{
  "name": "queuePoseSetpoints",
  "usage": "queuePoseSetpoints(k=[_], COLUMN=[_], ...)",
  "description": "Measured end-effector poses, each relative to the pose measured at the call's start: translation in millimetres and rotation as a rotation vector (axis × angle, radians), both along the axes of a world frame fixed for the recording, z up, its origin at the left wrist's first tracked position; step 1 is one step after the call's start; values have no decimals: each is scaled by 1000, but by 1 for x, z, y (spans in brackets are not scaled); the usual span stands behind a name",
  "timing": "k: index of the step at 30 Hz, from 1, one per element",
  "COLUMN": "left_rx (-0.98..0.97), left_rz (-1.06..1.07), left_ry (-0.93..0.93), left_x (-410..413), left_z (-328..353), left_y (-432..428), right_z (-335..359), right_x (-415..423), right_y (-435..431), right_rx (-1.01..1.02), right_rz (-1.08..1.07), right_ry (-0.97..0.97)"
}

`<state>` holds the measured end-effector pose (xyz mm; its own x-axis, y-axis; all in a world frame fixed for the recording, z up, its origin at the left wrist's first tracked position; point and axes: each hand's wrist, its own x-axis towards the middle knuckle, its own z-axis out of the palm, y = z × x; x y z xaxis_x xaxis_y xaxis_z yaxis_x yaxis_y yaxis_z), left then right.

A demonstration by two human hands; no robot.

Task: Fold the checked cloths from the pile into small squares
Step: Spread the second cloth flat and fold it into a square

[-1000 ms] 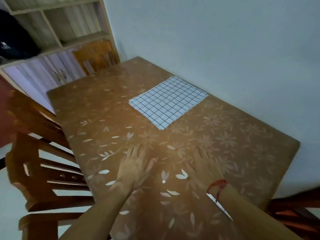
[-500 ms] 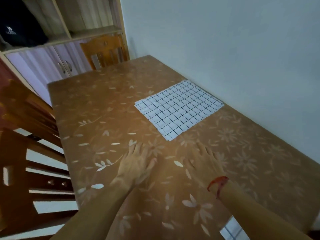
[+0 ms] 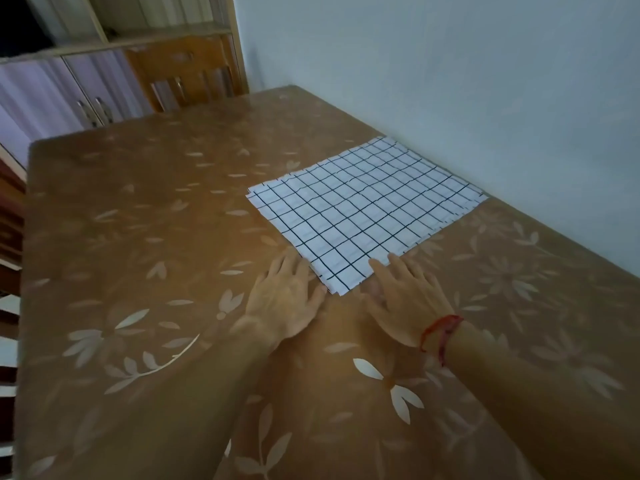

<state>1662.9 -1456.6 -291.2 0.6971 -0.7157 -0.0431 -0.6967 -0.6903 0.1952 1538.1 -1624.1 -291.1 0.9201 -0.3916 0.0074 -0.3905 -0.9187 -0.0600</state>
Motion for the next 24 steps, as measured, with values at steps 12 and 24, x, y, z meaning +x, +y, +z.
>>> queuePoseSetpoints(k=[12,24], left_rx=[-60,-228], left_rz=[-40,0], left_ry=[-14,-87], left_x=[29,7], left_z=[-40,-33], left_y=[-38,-33], right_z=[-36,-35], right_x=[36,18], right_y=[-11,3], right_rx=[115,15], right_rz=[37,82], right_ry=[28,-75])
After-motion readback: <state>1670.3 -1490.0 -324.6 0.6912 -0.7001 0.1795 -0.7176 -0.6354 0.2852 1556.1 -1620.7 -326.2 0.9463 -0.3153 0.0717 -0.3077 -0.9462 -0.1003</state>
